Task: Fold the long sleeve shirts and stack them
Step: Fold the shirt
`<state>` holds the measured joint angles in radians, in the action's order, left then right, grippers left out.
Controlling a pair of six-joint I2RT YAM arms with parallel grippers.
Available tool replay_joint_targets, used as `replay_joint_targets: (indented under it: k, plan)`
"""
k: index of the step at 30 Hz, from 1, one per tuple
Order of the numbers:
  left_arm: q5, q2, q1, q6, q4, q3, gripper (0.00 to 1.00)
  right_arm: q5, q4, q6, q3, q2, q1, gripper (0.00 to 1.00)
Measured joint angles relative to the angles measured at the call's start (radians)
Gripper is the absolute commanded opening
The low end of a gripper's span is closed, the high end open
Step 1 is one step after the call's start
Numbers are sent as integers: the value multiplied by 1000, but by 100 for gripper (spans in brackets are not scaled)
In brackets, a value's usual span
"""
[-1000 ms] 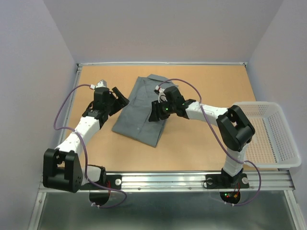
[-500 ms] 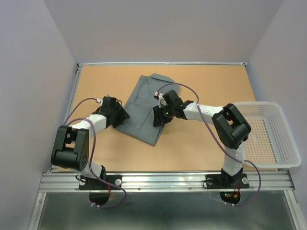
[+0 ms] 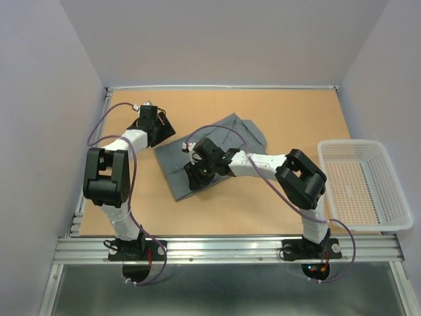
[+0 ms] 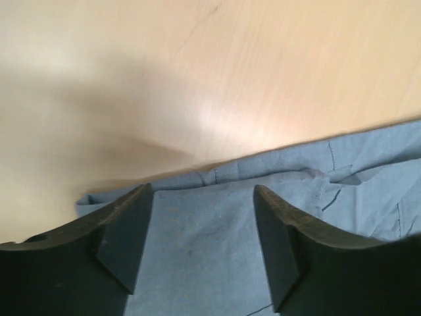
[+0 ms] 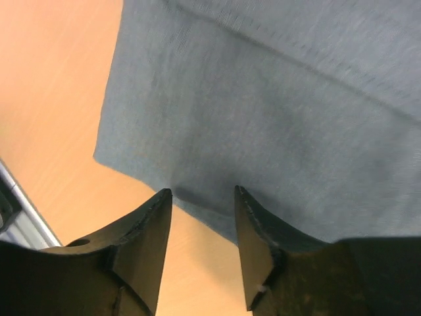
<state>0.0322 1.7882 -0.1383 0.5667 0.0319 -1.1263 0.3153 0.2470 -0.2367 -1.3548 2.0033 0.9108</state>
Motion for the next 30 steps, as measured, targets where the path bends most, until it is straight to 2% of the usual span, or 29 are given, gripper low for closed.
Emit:
replay_joint_targets:
  k: [2,3,4,9,12,20,25,30]
  plan:
    - [-12,-54,10,-12,24,-2,87,-47,16,15,-22,-1,6,60]
    - [-16,-91,16,-15,37,1,94,-71,26,24,-30,-4,8,62]
    - [-19,-138,24,-16,47,5,97,-97,37,35,-38,-10,16,68]
    - [-22,-398,106,-13,72,69,99,-230,79,110,-80,-34,53,78]
    - [-27,-483,169,-11,102,115,99,-320,89,200,-112,-35,139,82]
    - [-3,-537,311,-10,226,316,99,-431,107,386,-183,14,349,81]
    - [19,-568,364,-14,266,367,99,-494,111,449,-223,82,369,78]
    - [40,-589,370,-18,259,372,97,-564,112,486,-241,146,366,73]
